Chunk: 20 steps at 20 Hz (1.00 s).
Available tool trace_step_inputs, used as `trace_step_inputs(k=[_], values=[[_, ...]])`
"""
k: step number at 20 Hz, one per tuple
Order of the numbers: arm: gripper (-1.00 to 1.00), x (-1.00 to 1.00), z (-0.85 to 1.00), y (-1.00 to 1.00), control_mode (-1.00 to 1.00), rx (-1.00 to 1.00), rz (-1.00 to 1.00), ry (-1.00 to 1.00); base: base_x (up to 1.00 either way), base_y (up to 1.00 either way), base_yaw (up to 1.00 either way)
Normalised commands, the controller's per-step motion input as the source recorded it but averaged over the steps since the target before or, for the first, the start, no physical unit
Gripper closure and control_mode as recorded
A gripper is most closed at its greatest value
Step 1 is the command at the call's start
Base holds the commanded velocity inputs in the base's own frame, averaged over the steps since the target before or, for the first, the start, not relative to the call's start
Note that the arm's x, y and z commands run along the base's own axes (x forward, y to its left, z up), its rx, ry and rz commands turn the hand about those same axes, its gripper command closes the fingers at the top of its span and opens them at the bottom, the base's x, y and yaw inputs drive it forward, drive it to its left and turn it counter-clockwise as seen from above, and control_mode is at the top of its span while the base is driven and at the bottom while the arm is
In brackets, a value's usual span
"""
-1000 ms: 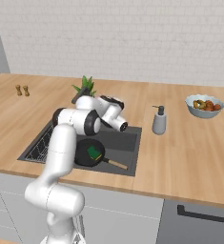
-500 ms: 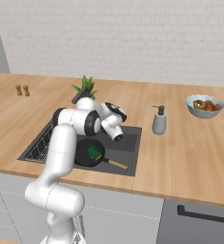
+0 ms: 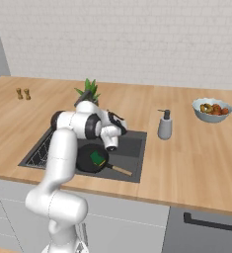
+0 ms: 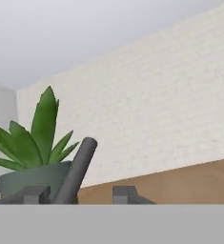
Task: Pick the pan and sponge and place them into the sink. Then turn on the water.
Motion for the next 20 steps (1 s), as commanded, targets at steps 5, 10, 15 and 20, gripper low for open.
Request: trace_step_inputs(k=[5,10,15,20], values=[[1.00,0.01,0.16,-1.00,-1.00,0.25,-0.07,0.02,0.00,0.00,0.00],[1.00,0.00,0.27,-1.00,-1.00,0.34,0.00,0.01,0.00,0.00,0.00],[1.00,-0.22,0.76,-0.98,-1.00,0.41,0.03,0.00,0.00,0.00,0.00],[1.00,-0.48,0.94,-0.88,-1.00,0.38,0.06,-0.05,0.00,0.00,0.00]])
